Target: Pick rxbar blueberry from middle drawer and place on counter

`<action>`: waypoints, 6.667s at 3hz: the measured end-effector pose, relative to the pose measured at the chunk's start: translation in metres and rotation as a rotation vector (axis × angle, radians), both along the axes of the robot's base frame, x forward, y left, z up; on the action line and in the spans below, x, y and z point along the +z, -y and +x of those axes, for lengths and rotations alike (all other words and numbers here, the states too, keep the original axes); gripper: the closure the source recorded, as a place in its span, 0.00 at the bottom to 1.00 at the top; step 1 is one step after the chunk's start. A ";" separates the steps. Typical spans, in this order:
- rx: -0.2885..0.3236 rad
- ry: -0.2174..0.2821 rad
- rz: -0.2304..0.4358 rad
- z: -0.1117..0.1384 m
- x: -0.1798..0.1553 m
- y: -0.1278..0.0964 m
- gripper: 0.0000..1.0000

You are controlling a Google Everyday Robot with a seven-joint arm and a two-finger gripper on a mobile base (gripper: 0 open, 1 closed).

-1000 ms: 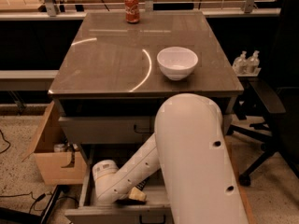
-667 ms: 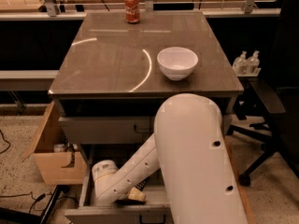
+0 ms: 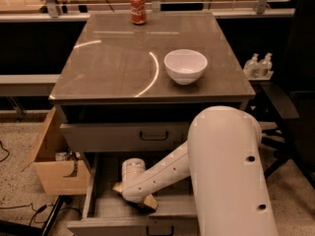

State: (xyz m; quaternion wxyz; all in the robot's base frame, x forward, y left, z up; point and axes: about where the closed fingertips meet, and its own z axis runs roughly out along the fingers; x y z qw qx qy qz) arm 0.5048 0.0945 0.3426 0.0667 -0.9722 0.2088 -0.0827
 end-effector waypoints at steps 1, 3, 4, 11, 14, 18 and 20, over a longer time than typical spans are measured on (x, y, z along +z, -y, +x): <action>0.045 -0.002 0.038 -0.001 0.001 -0.011 0.00; 0.024 -0.014 0.034 0.000 -0.002 -0.004 0.00; 0.024 -0.014 0.034 0.000 -0.001 -0.004 0.00; 0.026 -0.023 0.065 -0.002 0.020 -0.002 1.00; 0.058 0.041 0.053 -0.020 0.125 0.055 1.00; -0.001 0.080 -0.098 -0.083 0.308 0.112 1.00; -0.043 0.189 -0.129 -0.067 0.406 0.113 1.00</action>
Offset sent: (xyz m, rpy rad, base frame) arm -0.0008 0.0126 0.0014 0.0468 0.0025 0.0526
